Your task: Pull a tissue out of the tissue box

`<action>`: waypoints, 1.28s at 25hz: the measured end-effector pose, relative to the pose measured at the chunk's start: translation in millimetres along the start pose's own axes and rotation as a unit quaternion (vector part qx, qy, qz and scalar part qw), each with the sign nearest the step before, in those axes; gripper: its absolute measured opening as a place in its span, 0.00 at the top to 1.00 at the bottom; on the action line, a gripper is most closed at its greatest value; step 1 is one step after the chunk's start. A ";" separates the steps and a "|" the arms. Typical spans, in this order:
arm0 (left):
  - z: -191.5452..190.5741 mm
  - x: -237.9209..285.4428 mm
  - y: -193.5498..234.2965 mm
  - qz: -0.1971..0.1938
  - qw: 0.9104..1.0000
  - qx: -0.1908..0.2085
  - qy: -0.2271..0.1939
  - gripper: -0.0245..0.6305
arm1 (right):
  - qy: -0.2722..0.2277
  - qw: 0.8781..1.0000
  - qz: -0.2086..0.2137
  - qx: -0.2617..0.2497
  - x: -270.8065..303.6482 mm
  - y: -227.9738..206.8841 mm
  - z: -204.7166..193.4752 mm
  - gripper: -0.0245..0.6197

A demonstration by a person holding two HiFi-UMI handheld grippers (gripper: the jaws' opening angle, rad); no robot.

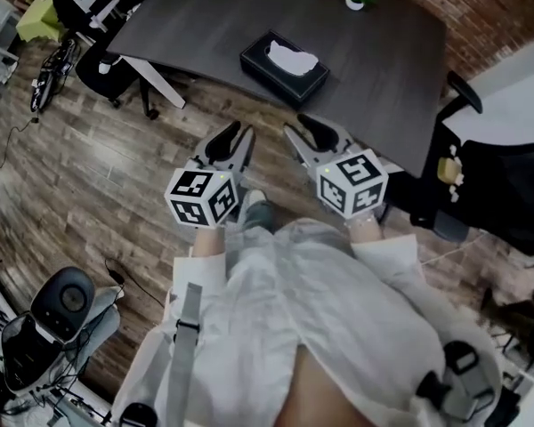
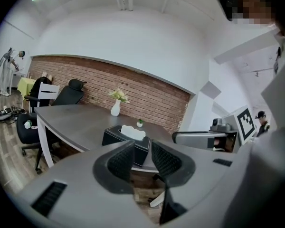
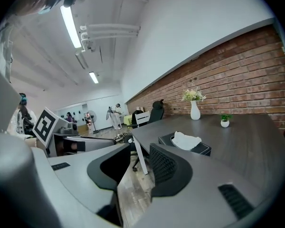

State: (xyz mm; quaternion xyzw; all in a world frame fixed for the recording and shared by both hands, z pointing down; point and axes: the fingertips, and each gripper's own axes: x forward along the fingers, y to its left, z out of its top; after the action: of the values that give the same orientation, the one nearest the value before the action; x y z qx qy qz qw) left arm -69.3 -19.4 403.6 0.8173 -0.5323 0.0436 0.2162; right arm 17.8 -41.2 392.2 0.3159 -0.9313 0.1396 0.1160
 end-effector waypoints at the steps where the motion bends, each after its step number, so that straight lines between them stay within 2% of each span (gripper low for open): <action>1: 5.0 5.7 7.3 -0.008 1.000 0.004 0.002 0.81 | -0.002 1.000 -0.008 0.001 8.3 -3.6 4.3 0.78; 10: 31.5 44.9 52.4 -0.072 0.997 0.028 0.024 0.81 | -0.009 0.996 -0.077 0.037 53.1 -29.6 21.8 0.78; 16: 15.3 57.9 60.0 -0.106 0.993 0.010 0.052 0.81 | 0.011 0.991 -0.118 0.060 57.3 -48.1 7.5 0.78; 22: -2.1 62.2 77.0 -0.098 0.993 -0.017 0.062 0.81 | 0.040 0.989 -0.133 0.057 63.1 -57.7 -2.2 0.78; 32: 6.8 85.0 99.5 -0.080 0.995 -0.018 0.062 0.81 | 0.048 0.990 -0.118 0.056 91.8 -74.9 1.1 0.78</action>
State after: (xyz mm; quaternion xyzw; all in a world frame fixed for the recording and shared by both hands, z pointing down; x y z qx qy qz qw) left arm -122.3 -128.3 453.6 0.8489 -0.4516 0.0676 0.2660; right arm -6.9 -149.6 433.0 0.4221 -0.8717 0.1923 0.1581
